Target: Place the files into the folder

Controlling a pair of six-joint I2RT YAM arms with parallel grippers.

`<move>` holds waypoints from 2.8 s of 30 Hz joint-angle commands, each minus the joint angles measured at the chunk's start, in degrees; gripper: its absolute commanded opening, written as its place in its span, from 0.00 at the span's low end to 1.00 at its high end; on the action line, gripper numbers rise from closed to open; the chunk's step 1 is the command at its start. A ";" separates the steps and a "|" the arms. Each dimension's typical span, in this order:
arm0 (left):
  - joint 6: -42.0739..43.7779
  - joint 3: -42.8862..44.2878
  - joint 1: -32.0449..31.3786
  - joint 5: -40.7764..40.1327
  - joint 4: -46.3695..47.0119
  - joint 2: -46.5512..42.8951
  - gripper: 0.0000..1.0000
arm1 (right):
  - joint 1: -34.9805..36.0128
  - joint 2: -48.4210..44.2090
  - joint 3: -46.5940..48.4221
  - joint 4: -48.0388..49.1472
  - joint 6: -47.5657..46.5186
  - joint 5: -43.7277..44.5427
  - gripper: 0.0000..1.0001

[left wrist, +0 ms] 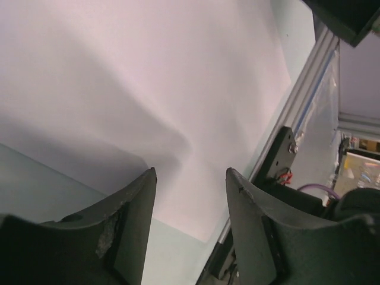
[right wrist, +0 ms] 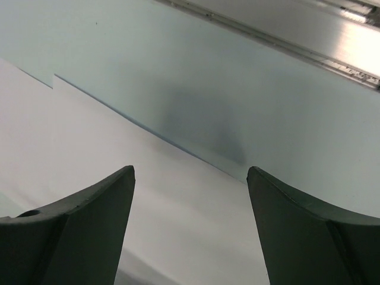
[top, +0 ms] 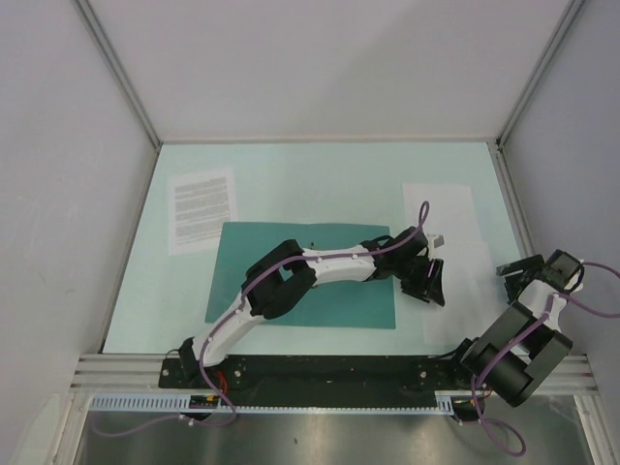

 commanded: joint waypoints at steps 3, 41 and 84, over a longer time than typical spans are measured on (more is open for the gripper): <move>-3.01 2.75 2.02 -2.77 -2.84 1.26 0.57 | 1.79 0.25 -1.80 2.42 -0.14 -0.94 0.82; 5.96 16.99 1.24 2.41 -13.65 5.12 0.72 | -3.22 -1.86 -3.73 1.71 1.00 -2.34 0.79; 5.95 20.95 8.62 3.04 -16.46 7.40 0.68 | 20.17 -0.36 0.22 -4.26 1.79 10.67 0.81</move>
